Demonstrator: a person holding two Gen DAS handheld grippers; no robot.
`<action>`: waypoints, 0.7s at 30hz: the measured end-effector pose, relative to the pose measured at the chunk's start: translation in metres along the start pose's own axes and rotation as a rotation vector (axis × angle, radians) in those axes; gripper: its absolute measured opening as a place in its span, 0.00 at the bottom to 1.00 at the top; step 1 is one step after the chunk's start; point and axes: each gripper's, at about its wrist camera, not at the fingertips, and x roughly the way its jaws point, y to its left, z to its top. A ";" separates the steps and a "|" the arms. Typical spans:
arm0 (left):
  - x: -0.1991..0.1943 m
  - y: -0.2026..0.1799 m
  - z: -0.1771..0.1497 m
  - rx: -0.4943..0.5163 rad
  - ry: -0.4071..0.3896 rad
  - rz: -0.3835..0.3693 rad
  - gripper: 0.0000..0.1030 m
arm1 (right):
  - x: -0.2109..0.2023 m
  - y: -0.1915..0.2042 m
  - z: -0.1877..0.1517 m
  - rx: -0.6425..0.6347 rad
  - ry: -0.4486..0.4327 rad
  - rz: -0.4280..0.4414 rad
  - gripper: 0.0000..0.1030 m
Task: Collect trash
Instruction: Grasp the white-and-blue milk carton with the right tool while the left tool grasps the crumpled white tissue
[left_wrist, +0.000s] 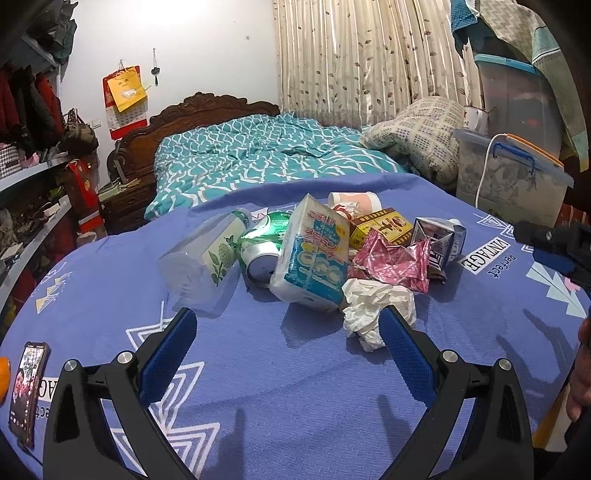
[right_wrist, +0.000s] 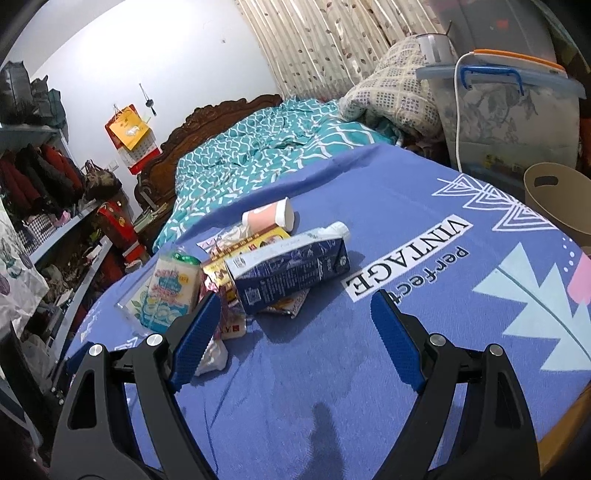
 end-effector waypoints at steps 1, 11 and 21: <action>0.000 0.000 0.000 0.001 -0.002 0.001 0.92 | 0.001 0.000 0.002 0.001 -0.002 0.002 0.81; 0.000 0.001 -0.001 -0.002 0.006 -0.015 0.92 | 0.016 0.006 0.011 0.030 0.039 0.046 0.81; -0.005 -0.002 -0.003 0.006 0.008 -0.030 0.92 | 0.106 -0.005 0.047 0.215 0.268 0.091 0.91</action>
